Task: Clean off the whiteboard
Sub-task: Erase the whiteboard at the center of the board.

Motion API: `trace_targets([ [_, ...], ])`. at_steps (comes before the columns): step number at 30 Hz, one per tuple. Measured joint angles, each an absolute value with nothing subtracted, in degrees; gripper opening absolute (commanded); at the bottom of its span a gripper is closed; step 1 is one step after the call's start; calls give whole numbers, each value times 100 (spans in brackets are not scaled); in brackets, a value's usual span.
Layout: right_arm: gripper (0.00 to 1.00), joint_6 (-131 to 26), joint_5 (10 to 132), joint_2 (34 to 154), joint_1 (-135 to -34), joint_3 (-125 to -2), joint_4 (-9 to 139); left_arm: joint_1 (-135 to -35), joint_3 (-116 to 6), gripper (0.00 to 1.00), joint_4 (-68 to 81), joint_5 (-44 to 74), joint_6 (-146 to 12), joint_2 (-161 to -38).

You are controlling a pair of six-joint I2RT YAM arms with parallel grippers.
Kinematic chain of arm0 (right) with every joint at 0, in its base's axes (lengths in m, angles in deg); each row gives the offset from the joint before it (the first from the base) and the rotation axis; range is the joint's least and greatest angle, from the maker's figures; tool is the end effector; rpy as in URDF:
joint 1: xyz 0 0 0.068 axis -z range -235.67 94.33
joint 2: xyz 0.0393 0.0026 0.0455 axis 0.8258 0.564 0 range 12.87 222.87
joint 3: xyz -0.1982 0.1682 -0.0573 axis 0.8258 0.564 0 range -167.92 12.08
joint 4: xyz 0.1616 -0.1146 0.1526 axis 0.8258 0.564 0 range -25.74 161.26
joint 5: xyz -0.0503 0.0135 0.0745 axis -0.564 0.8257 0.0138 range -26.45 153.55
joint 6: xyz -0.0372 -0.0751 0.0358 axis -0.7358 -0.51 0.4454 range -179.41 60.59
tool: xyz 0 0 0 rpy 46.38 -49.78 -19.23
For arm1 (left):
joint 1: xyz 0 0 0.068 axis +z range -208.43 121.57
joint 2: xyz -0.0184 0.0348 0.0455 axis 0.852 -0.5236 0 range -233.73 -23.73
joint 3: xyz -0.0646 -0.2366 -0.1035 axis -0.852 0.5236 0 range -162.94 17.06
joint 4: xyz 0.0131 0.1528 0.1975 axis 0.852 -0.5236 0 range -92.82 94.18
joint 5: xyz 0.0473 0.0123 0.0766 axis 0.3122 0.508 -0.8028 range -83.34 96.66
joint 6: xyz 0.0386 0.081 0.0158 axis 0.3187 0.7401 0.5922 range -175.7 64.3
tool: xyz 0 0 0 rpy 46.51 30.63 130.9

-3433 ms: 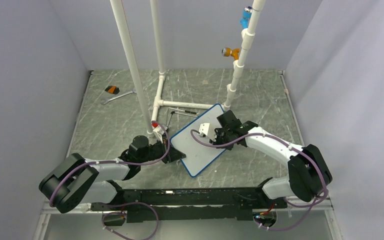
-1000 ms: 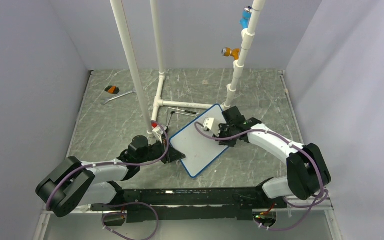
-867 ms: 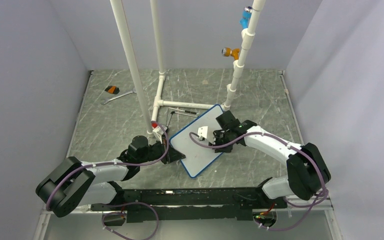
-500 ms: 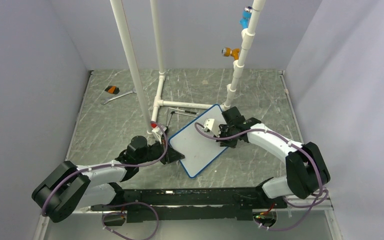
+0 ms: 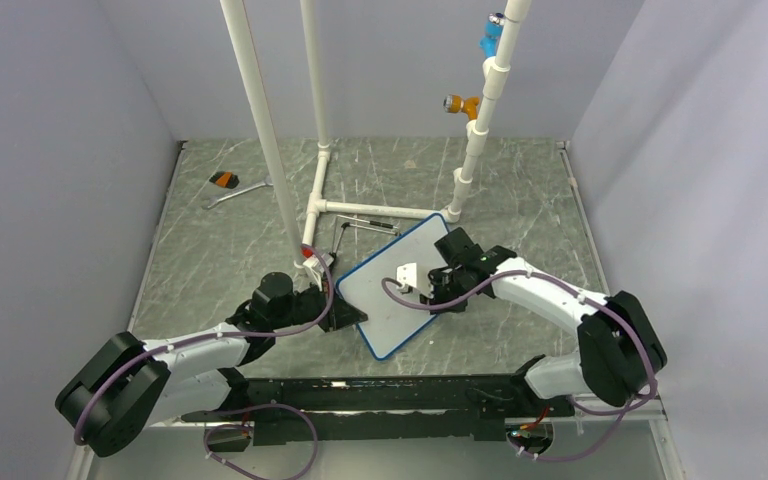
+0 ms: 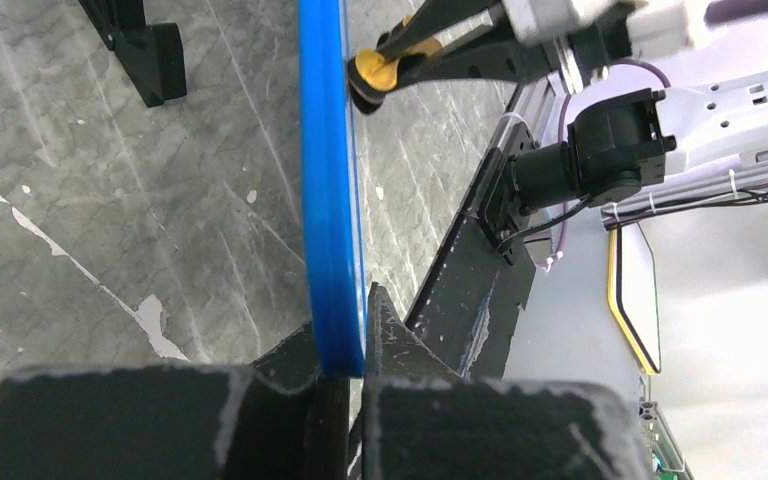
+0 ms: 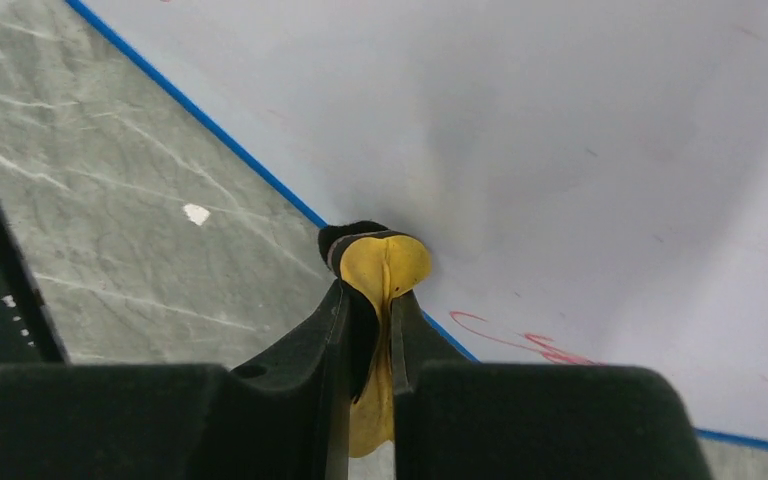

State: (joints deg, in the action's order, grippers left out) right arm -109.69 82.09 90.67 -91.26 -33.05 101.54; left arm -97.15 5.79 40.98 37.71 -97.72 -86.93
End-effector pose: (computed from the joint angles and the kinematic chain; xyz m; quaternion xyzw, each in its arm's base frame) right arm 0.1849 0.1642 0.1475 -0.6825 0.6924 0.1354 0.1907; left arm 0.1561 -0.1790 0.1591 0.1406 0.7695 -0.5413 0.3085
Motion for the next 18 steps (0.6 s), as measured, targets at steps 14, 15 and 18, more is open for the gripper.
trace_targets([
  [14, 0, -11214, 8384, 8473, -8453, -3093, 9675, -9715, 524, 0, 3927, 3924, -9702, -8645],
  [15, 0, -11315, 8450, 8501, -8481, -3093, 9756, -9715, 524, 0, 3925, 3932, -9702, -8645],
  [18, 0, -11518, 8561, 8628, -8612, -3093, 9964, -9715, 524, 0, 3925, 3939, -9704, -8655],
])
